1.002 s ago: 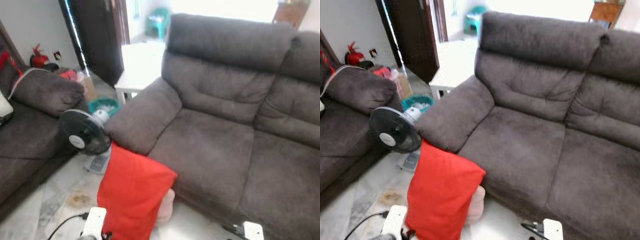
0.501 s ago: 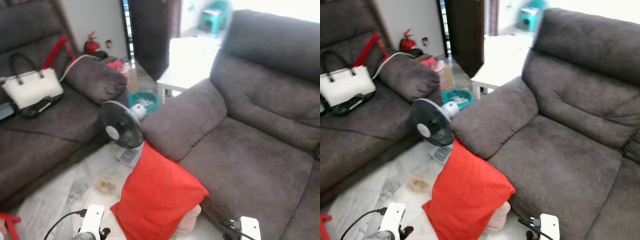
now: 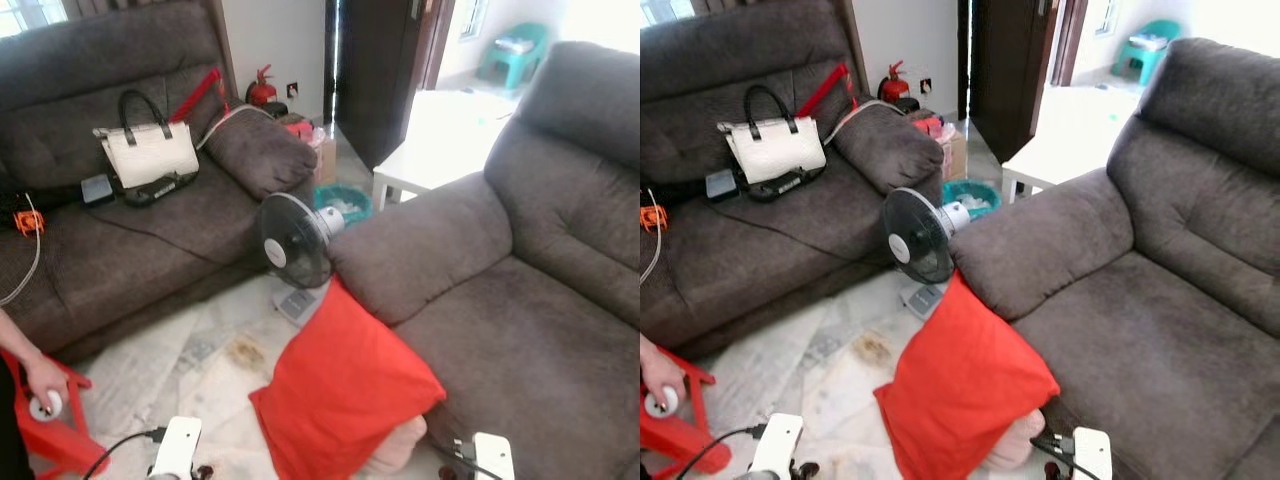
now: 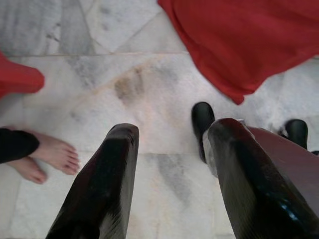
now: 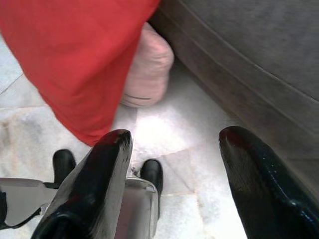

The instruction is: Move the pillow to the sofa from floor

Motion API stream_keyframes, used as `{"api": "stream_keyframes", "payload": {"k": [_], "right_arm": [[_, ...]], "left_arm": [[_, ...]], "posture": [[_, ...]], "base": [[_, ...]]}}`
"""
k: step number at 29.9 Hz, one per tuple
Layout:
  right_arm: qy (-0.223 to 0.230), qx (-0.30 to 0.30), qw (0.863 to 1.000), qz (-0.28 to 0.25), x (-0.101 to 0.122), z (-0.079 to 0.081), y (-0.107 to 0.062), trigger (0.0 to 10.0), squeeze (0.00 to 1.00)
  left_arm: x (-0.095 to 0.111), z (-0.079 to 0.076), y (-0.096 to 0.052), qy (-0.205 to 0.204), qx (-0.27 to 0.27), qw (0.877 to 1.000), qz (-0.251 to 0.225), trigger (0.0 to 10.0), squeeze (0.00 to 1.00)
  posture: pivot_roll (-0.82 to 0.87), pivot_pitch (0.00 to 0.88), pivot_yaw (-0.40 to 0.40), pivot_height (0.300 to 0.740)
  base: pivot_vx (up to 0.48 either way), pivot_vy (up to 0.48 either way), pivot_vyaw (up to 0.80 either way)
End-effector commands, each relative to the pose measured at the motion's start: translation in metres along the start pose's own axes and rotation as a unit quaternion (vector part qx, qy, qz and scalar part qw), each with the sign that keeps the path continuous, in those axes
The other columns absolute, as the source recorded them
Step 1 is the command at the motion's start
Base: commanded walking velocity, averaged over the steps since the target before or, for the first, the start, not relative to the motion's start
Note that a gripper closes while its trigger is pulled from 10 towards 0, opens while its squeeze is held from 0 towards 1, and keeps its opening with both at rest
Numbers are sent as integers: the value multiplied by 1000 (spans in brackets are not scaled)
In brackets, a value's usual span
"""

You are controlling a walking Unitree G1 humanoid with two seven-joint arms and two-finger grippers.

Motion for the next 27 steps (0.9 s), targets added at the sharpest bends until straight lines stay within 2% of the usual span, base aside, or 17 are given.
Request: {"api": "stream_keyframes", "payload": {"k": [1,21,24,27], "right_arm": [[10,-3,1000,1,-1,-1,0,10000,0],[10,-3,1000,1,-1,-1,0,10000,0],[-11,1,1000,0,0,-1,0,10000,0],[-14,-2,1000,-3,0,-2,-1,10000,0]], "left_arm": [[3,3,0,6,1,1000,-3,10000,0],[3,3,0,6,1,1000,-3,10000,0],[2,0,0,5,-8,1000,-3,10000,0],[2,0,0,6,-9,1000,-3,10000,0]], "posture": [[31,0,-20,740],[31,0,-20,740],[31,0,-20,740],[30,0,-20,740]], "base": [[0,0,0],[0,0,0],[249,0,0],[249,0,710]]}}
Point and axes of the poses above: a point about 5 cm out from each wrist's last joint towards the gripper, its own y axis pointing out of the wrist towards the gripper, its own x axis along the axis of the wrist's last joint, z = x × y, the point moved 2 cm from there along y, pointing out of the wrist towards the gripper, and after that the axes turned 13 degrees about y, right-handed, at the moved point
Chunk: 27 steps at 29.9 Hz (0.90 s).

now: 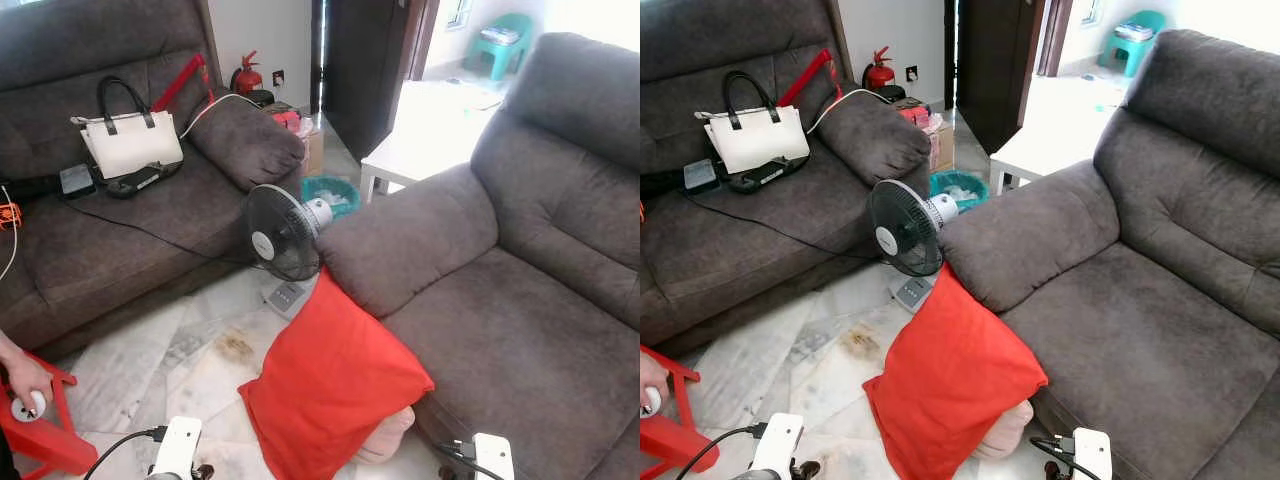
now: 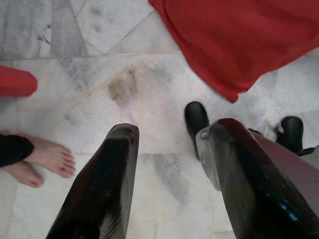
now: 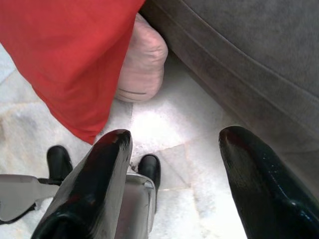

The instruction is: Move the pillow to the sofa from floor

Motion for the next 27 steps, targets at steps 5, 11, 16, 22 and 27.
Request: {"api": "stream_keyframes", "payload": {"k": [5,11,16,22,27], "right_arm": [[-2,2,1000,-6,3,1,0,10000,0],[6,3,1000,-2,1,1,0,10000,0],[5,4,1000,-1,1,2,0,10000,0],[7,4,1000,-1,2,2,1,10000,0],[8,3,1000,-1,2,1,1,10000,0]], "left_arm": [[-3,1,-1,8,-1,1000,4,10000,0],[-3,1,-1,9,-2,1000,4,10000,0],[-3,2,-1,9,-1,1000,4,10000,0],[-1,3,-1,10,3,1000,-1,10000,0],[-1,3,-1,13,2,1000,-2,10000,0]], "posture": [[28,0,-20,740],[31,0,-22,740],[32,0,-22,740],[30,0,-20,740],[31,0,-22,740]], "base": [[250,0,746],[249,0,89],[247,0,0],[0,0,0],[0,0,0]]}}
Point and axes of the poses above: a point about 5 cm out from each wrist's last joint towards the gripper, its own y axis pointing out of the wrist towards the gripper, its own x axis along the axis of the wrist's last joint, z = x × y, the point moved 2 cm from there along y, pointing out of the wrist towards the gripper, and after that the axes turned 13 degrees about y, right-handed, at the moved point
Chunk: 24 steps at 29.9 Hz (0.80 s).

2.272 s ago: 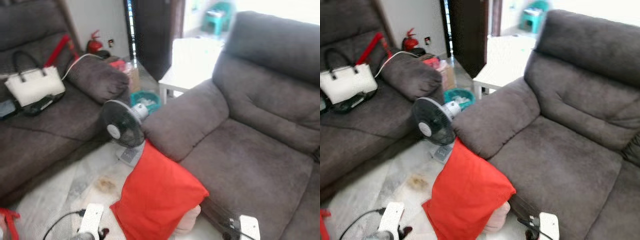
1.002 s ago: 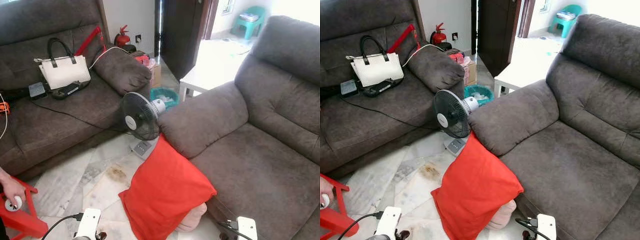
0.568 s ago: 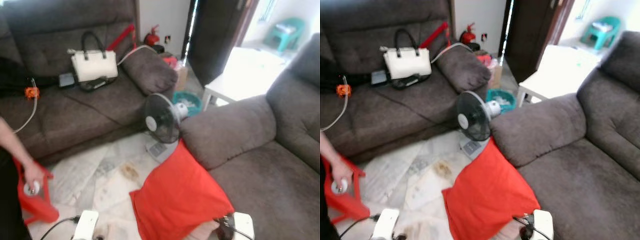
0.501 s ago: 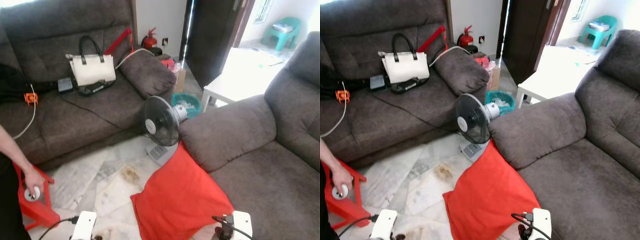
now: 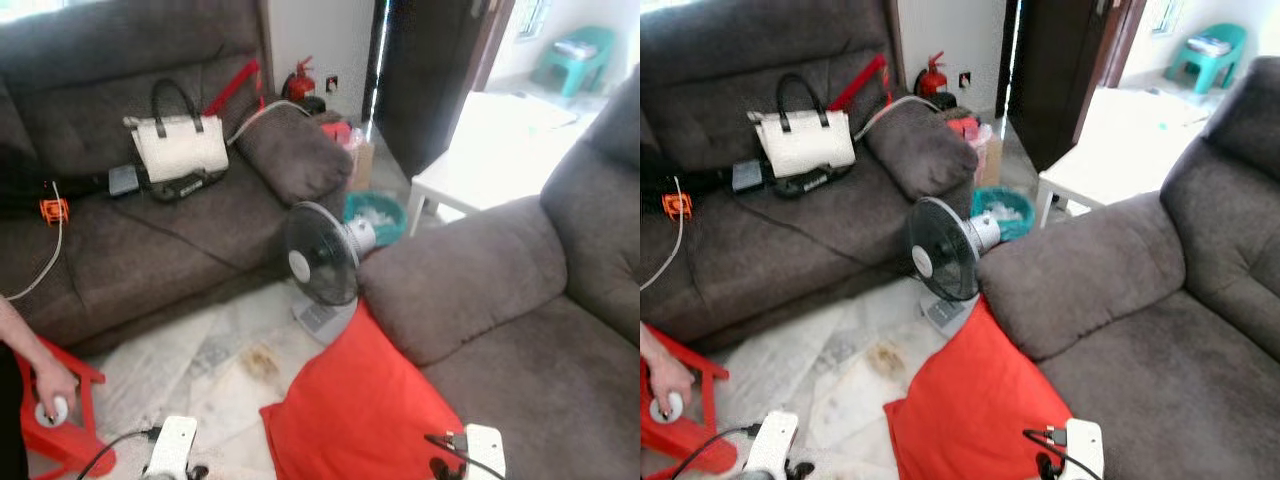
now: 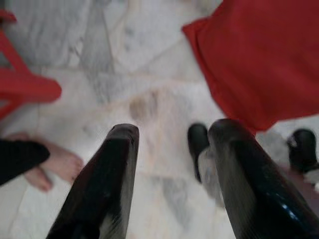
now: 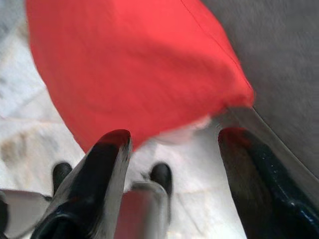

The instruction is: Move the pillow to the sofa from floor

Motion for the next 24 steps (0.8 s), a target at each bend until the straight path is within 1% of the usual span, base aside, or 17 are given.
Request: {"api": "stream_keyframes", "payload": {"k": [1,8,24], "right_arm": [[4,-4,1000,2,-2,-2,0,10000,0],[2,-3,1000,2,-1,-1,0,10000,0],[3,-1,1000,2,0,-1,0,10000,0]], "left_arm": [[-11,-3,-2,8,-6,1000,16,10000,0],[-10,-3,-1,15,-8,1000,17,10000,0],[-10,-2,-1,23,-10,1000,17,10000,0]], "posture": [[31,0,-22,740],[34,0,-25,740],[37,0,-24,740]], "base": [[0,0,0],[0,0,0],[0,-292,0]]}}
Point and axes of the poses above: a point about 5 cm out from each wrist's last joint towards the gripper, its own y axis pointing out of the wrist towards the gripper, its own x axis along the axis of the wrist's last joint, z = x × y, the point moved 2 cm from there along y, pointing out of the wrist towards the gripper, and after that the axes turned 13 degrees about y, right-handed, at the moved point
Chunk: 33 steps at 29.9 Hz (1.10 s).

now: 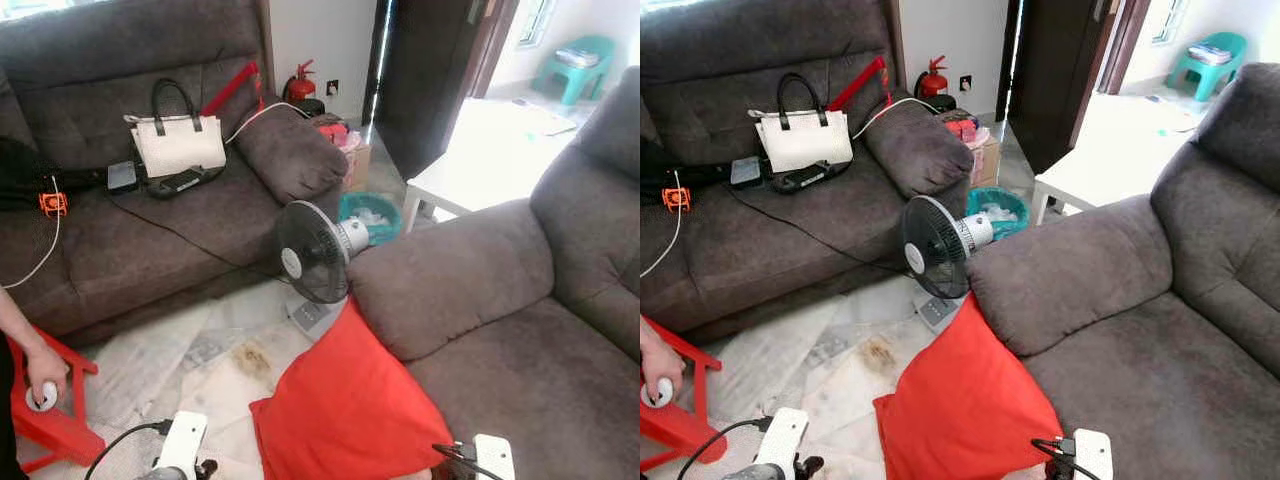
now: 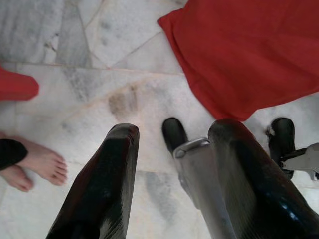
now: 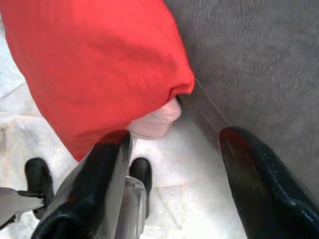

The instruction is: Move the pillow to the sofa from floor

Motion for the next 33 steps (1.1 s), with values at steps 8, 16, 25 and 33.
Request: {"api": "stream_keyframes", "payload": {"k": [8,16,25,33], "right_arm": [[4,-1,1000,2,-1,1,0,10000,0],[5,0,1000,2,-1,1,0,10000,0],[5,0,1000,2,-1,1,0,10000,0],[5,0,1000,2,-1,0,0,10000,0]], "left_arm": [[-6,3,-1,4,1,1000,11,10000,0],[-6,3,-1,-5,3,1000,8,10000,0],[-6,3,-1,-6,3,1000,9,10000,0],[-6,3,-1,-10,5,1000,7,10000,0]], "posture": [[37,0,-23,740],[37,0,-21,740],[39,0,-24,740],[37,0,-24,740]], "base": [[0,-296,0],[0,-122,0],[0,0,0],[0,0,0]]}}
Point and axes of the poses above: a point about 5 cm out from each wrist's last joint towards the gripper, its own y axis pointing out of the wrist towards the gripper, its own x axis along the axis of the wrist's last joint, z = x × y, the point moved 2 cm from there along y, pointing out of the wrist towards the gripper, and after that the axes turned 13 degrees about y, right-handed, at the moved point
